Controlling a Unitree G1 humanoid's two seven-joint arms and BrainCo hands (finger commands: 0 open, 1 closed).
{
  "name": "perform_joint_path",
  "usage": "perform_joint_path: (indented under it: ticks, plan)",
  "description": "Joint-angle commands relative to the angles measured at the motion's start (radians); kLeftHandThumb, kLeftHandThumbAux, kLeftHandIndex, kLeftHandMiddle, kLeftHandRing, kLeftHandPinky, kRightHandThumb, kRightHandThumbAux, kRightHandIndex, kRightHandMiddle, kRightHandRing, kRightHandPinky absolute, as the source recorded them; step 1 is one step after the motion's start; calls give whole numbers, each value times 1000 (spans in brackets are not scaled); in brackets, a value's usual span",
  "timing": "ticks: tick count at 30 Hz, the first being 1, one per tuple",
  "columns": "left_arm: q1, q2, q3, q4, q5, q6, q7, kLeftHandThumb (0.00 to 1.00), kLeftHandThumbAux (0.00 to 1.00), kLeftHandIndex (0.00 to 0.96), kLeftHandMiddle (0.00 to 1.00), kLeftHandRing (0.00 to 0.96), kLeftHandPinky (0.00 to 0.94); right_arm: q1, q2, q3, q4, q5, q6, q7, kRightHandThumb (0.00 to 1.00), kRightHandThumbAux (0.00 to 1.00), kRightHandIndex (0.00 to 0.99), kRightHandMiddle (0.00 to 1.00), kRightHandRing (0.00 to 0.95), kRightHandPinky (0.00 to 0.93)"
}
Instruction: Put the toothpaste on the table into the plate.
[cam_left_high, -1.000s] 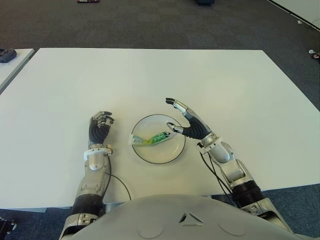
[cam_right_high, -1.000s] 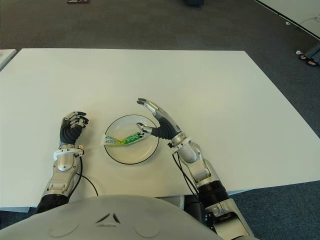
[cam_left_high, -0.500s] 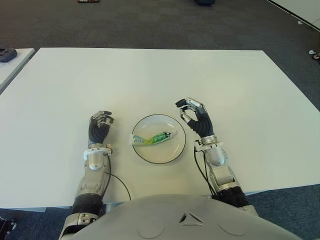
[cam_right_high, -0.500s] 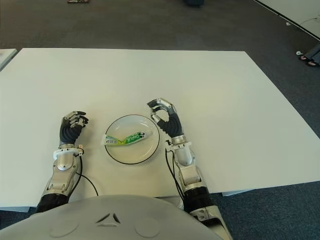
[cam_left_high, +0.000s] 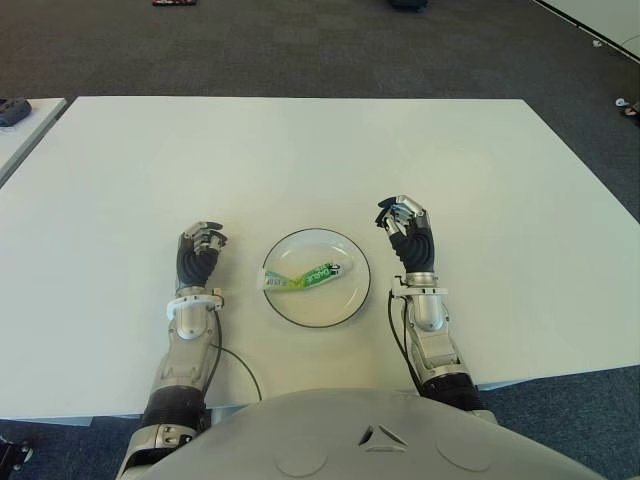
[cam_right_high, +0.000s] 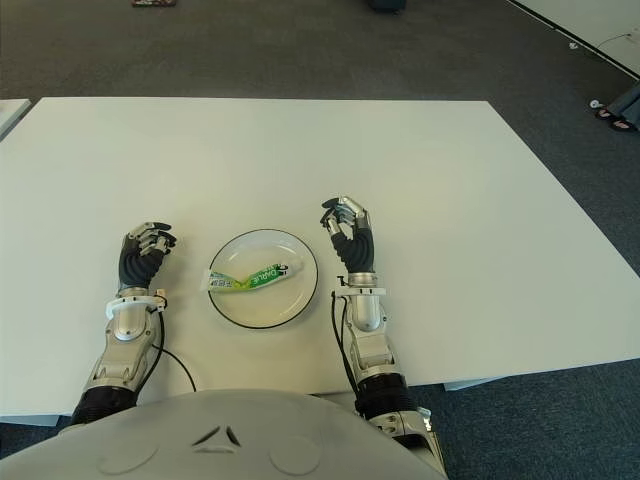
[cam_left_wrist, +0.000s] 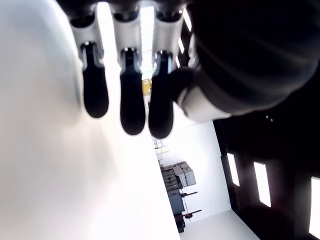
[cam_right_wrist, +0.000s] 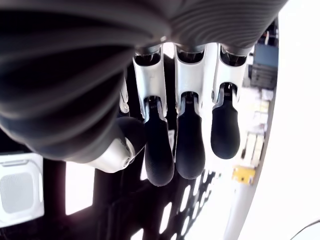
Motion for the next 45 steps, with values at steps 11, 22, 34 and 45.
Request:
perform_joint_path:
  ticks: [11,22,34,45]
  plan:
    - [-7,7,-2,-6,-6,4,-10,705,722,428,543,539,499,-34,7,-57,112,-9,68,-50,700,732,428,523,495,447]
    - [-1,8,-7,-23,-4,0,-15,702,723,427,539,535,502,-47,-2,-58,167,-22,67,-70,701,732,429,502,479,467]
    - [-3,7,-6,-27,-15,1,-24,703,723,427,532,528,503,-47,-12,-44,175,-51,122,-60,704,731,428,469,465,465]
    - [-2,7,-8,-35,-26,6,-38,705,722,428,542,532,499,-56,-39,-33,139,-49,322,13,705,736,419,451,454,455]
